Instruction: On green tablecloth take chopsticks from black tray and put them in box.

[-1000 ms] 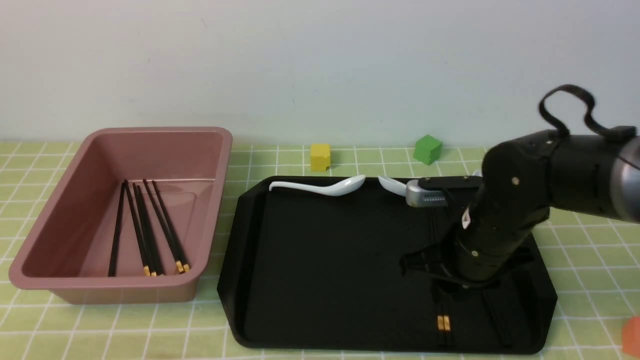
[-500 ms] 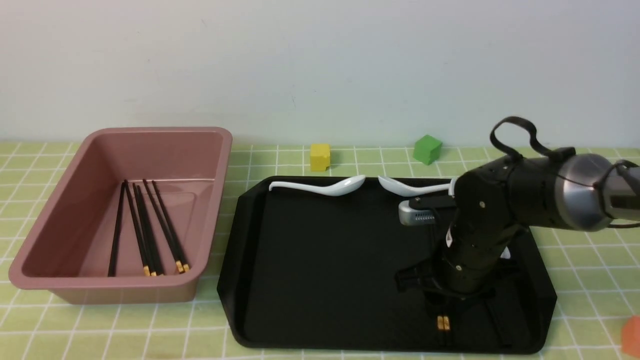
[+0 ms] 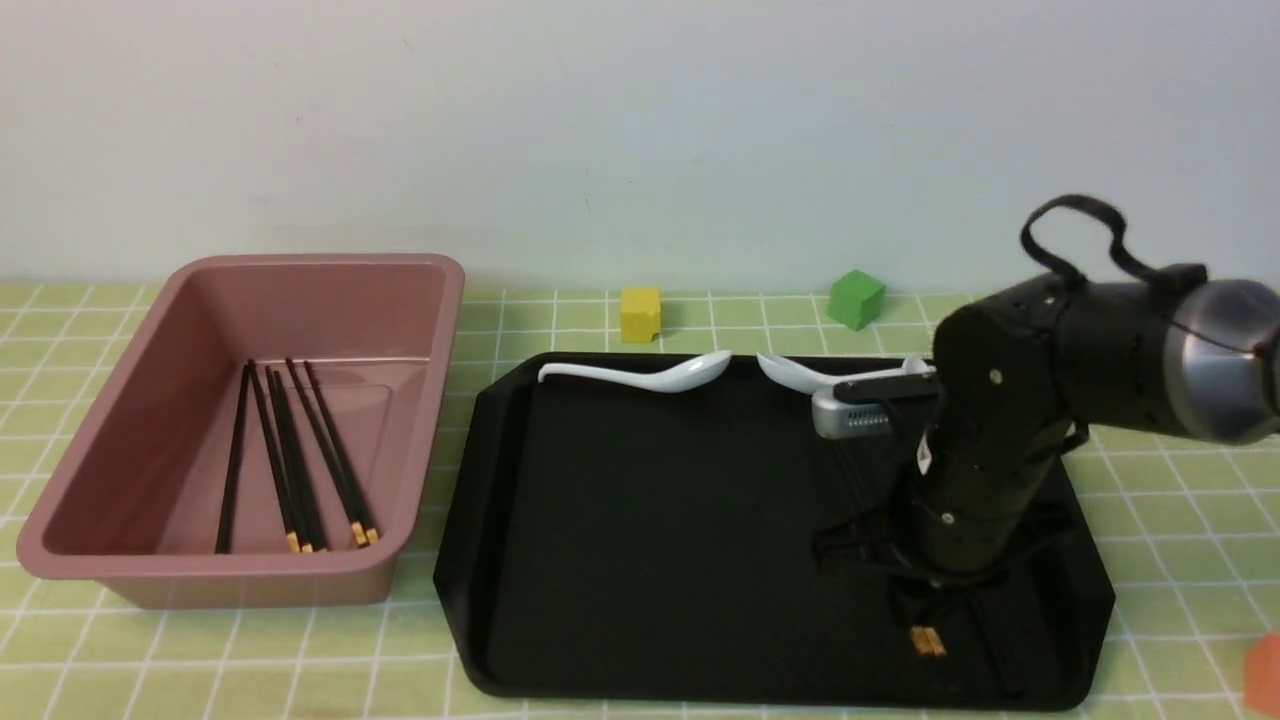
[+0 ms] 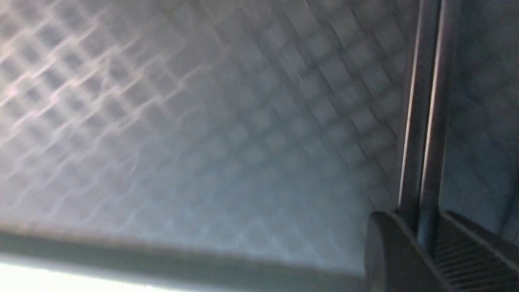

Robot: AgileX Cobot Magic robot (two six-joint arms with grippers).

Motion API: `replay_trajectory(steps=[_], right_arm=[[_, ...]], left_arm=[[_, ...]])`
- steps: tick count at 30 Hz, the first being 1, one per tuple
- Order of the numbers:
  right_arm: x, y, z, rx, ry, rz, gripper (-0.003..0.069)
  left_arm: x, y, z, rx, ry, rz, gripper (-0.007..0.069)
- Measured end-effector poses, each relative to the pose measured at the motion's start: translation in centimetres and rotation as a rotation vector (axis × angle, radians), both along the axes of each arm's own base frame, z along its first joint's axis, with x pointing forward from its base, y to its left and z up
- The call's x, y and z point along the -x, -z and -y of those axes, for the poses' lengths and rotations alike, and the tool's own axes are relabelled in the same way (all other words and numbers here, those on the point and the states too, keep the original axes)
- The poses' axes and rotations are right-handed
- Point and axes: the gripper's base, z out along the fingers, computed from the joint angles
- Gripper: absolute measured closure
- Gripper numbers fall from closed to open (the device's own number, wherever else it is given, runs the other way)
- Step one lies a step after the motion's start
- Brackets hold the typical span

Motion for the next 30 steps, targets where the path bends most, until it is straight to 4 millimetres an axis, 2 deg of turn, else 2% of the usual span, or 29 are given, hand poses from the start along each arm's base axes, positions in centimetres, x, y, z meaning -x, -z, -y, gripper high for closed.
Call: replay_trajectory(steps=[3, 5, 6, 10, 11, 13, 14, 15, 17, 22, 25, 26, 27, 30], right_arm=[[0.1, -3.1, -0.2, -0.05, 0.007, 0.045, 0.0521], [-0.2, -6.3, -1.0, -0.145, -0.006, 0.121, 0.0521], [-0.4, -7.3, -1.5, -0.186, -0.032, 0.148, 0.0521], [-1.3, -10.8, -4.3, -0.325, -0.163, 0.28, 0.0521], [-1.5, -12.1, -6.2, -0.402, -0.239, 0.317, 0.0521], [-2.0, -12.6, -8.4, -0.478, -0.294, 0.336, 0.0521], [-2.0, -12.9, -8.9, -0.496, -0.306, 0.343, 0.0521], [-2.5, -12.9, -10.9, -0.56, -0.343, 0.363, 0.0521], [-3.2, -12.4, -13.3, -0.625, -0.373, 0.4, 0.0521], [-4.5, -9.4, -19.5, -0.759, -0.39, 0.515, 0.0521], [-4.6, -7.0, -22.0, -0.768, -0.39, 0.56, 0.0521], [-4.6, -7.0, -22.0, -0.768, -0.39, 0.56, 0.0521], [-4.3, -5.8, -23.0, -0.758, -0.403, 0.578, 0.0519], [-4.2, -4.6, -23.7, -0.739, -0.417, 0.592, 0.0503]], left_arm=[[0.0, 0.0, 0.0, 0.0, 0.0, 0.0, 0.0405], [0.0, 0.0, 0.0, 0.0, 0.0, 0.0, 0.0406], [0.0, 0.0, 0.0, 0.0, 0.0, 0.0, 0.0406], [0.0, 0.0, 0.0, 0.0, 0.0, 0.0, 0.0405], [0.0, 0.0, 0.0, 0.0, 0.0, 0.0, 0.0405], [0.0, 0.0, 0.0, 0.0, 0.0, 0.0, 0.0403], [0.0, 0.0, 0.0, 0.0, 0.0, 0.0, 0.0403], [0.0, 0.0, 0.0, 0.0, 0.0, 0.0, 0.04], [0.0, 0.0, 0.0, 0.0, 0.0, 0.0, 0.0398], [0.0, 0.0, 0.0, 0.0, 0.0, 0.0, 0.0392], [0.0, 0.0, 0.0, 0.0, 0.0, 0.0, 0.0389], [0.0, 0.0, 0.0, 0.0, 0.0, 0.0, 0.0389], [0.0, 0.0, 0.0, 0.0, 0.0, 0.0, 0.0388], [0.0, 0.0, 0.0, 0.0, 0.0, 0.0, 0.0388]])
